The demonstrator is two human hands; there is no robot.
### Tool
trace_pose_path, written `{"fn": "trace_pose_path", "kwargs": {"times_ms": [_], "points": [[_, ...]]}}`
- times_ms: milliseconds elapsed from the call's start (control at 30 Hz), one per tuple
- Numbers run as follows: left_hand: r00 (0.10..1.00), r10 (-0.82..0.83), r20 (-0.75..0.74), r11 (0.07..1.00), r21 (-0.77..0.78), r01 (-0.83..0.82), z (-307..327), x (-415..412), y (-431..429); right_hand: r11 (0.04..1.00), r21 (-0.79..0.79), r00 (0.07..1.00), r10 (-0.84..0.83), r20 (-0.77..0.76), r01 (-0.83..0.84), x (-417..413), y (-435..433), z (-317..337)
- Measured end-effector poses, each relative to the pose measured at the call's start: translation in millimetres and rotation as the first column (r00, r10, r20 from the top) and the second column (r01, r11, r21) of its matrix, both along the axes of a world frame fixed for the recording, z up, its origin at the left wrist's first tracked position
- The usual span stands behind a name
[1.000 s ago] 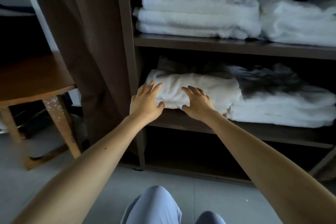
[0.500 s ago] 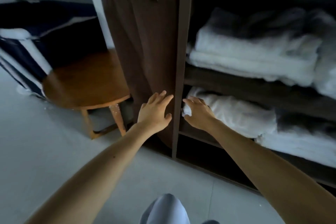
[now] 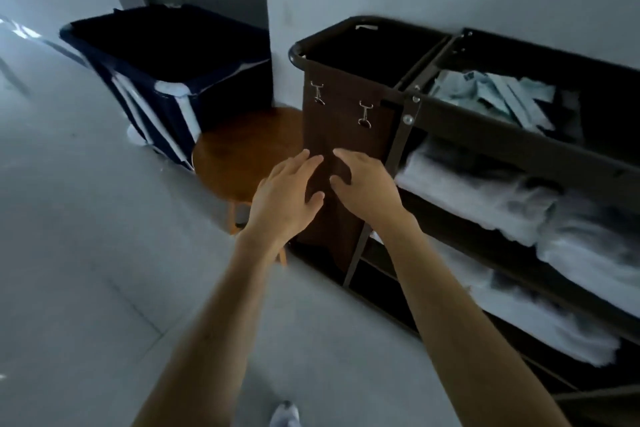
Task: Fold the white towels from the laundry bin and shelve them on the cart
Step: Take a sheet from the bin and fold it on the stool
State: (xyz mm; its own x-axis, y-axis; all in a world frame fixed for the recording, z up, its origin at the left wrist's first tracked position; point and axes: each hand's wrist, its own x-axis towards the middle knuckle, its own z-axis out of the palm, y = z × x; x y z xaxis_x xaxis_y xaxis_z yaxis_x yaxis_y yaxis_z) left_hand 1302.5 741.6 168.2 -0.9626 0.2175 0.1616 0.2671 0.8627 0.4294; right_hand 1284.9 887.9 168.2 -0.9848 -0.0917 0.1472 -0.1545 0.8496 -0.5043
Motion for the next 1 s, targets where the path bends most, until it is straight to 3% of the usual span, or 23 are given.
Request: {"fn": "trace_pose_path", "kwargs": {"times_ms": [333, 567, 833, 1000], "points": [[0.981, 0.185, 0.061, 0.978, 0.088, -0.19, 15, 42, -122, 0.988, 0.004, 0.986, 0.151, 0.074, -0.152, 15, -116, 9], [0.957, 0.288, -0.025, 0.953, 0.103, -0.284, 30, 14, -244, 0.968, -0.058, 0.963, 0.249, 0.104, -0.244, -18, -239, 11], [0.921, 0.389, 0.035, 0.916, 0.097, -0.39, 18, -18, -337, 0.94, -0.013, 0.933, 0.341, 0.119, -0.341, -72, -329, 8], [0.907, 0.418, 0.05, 0.904, 0.072, -0.42, 4, -80, -386, 0.935, -0.063, 0.923, 0.353, 0.154, -0.348, -139, -381, -9]]}}
